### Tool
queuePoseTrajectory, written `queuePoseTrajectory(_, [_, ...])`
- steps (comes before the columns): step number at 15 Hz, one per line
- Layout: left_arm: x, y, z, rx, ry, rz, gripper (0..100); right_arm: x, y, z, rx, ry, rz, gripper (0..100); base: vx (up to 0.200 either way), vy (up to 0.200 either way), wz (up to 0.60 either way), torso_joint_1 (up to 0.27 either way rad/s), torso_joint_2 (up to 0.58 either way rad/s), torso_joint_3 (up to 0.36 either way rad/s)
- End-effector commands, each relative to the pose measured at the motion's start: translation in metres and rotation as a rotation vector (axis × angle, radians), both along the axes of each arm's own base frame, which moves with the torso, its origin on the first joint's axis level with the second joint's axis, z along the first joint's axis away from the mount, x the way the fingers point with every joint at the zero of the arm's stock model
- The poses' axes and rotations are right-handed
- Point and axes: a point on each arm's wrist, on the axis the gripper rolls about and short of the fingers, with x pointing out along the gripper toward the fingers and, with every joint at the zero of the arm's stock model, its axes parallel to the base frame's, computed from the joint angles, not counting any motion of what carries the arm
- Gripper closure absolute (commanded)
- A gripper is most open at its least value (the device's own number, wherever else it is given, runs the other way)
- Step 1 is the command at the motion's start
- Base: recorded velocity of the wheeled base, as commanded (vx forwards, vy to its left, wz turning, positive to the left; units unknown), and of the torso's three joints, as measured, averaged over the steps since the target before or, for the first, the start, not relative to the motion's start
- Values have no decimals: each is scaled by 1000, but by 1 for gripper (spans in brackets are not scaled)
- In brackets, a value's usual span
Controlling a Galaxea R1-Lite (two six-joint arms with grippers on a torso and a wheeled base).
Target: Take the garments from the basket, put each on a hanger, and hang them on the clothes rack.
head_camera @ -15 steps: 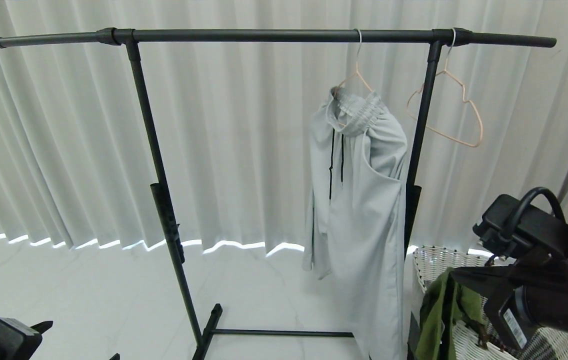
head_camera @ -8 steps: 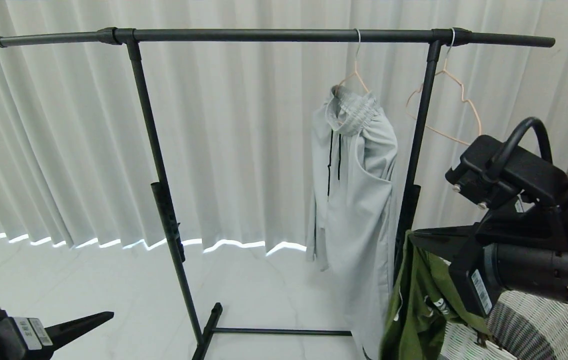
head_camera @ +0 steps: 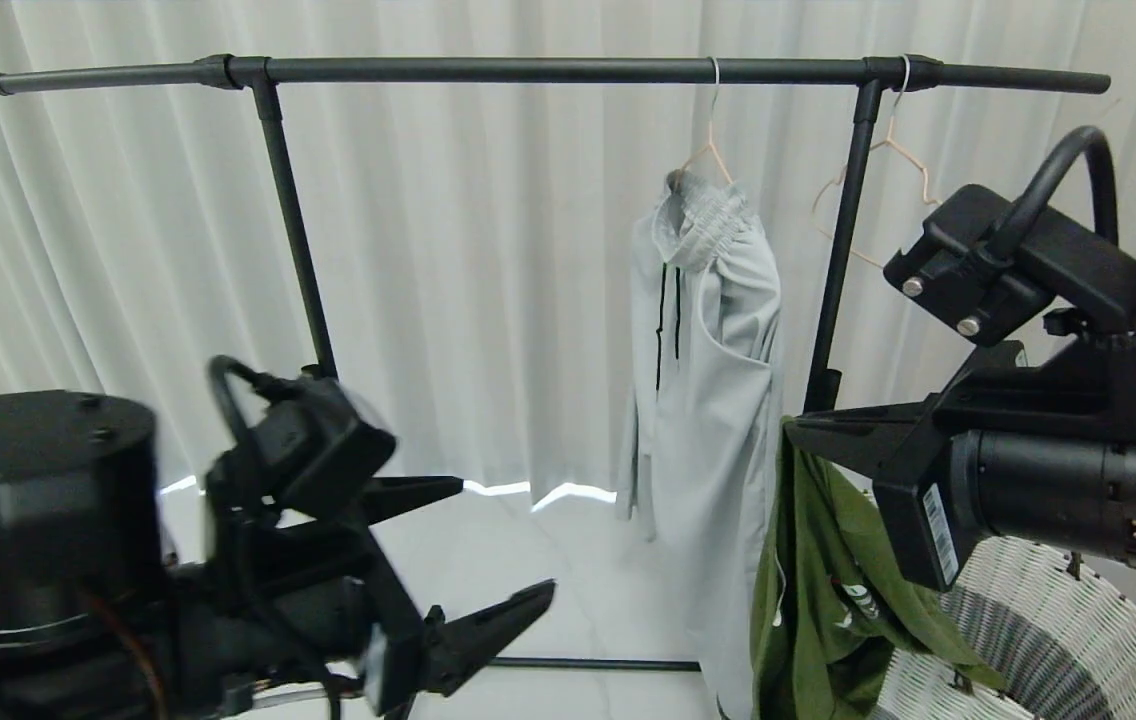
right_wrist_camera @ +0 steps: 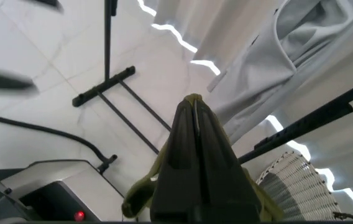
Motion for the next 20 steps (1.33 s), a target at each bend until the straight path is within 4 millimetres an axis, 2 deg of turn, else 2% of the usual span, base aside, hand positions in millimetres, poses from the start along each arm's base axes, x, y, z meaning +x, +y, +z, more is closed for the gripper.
queuePoseTrajectory(1, [12,-70,-24,66,103,-122,0,0,0,2,6,-3,3,100,0,0,0,0,0,0])
queuePoseTrajectory(4, [11,-105,-33,39,198,-154,0,-5,-4,4,16,-8,10,100,0,0,0,0,0,0])
queuePoseTrajectory(10, [34,-111,-59,79,270,-86,0,-15,-2,7,54,11,43,100,0,0,0,0,0,0])
queuePoseTrajectory(12, [34,-127,-59,62,281,-106,0,-17,-3,8,63,12,44,100,0,0,0,0,0,0])
queuePoseTrajectory(15, [45,-142,-71,63,311,-58,0,-21,-11,12,83,4,40,100,0,0,0,0,0,0])
queuePoseTrajectory(20, [51,-144,-107,167,340,45,0,-25,-20,15,99,-5,39,100,0,0,0,0,0,0])
